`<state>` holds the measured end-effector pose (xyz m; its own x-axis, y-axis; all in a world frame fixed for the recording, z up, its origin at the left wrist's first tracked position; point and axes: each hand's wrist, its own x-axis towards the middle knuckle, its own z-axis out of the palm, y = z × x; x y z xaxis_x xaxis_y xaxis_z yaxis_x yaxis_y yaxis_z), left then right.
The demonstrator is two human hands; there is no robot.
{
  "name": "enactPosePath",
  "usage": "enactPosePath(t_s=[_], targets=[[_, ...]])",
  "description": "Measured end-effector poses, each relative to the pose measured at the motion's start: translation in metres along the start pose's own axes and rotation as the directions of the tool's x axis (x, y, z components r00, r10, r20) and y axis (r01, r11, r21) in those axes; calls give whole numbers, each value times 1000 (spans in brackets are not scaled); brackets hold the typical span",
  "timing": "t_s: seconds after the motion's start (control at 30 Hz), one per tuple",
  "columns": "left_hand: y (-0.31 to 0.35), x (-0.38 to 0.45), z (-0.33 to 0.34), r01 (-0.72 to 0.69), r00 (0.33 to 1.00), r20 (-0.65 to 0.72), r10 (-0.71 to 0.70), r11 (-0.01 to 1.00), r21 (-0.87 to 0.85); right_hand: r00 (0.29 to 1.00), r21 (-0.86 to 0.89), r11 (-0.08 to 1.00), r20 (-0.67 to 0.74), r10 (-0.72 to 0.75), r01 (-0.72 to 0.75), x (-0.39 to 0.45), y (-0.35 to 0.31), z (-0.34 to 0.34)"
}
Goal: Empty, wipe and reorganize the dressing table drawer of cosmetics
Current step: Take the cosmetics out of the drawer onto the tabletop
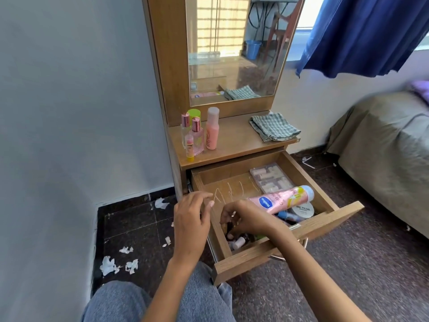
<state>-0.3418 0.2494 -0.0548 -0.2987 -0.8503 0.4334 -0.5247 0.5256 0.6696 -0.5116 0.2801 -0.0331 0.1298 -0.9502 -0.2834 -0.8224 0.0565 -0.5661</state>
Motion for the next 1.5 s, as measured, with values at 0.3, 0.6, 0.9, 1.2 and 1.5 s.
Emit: enactPosePath(t_s=[0.3,0.6,0.9,1.2,1.5], targets=[[6,5,-1,-5,994,113,12,998,-56,928,285,948,-370,-32,146,-22,-16,-40],[14,31,8,-7,998,-56,-2,987,-163,808,336,895,-587,-44,293,-7,-32,-52],[12,58,11,-42,978,-206,32,998,-46,706,469,828,-696,132,308,34,-47,-38],[-9,56,28,-113,993,73,90,888,445,534,438,866,-805,259,240,93,-57,-39],[-10,58,25,-131,989,129,75,854,503,523,514,814,-788,324,271,103,-56,-28]])
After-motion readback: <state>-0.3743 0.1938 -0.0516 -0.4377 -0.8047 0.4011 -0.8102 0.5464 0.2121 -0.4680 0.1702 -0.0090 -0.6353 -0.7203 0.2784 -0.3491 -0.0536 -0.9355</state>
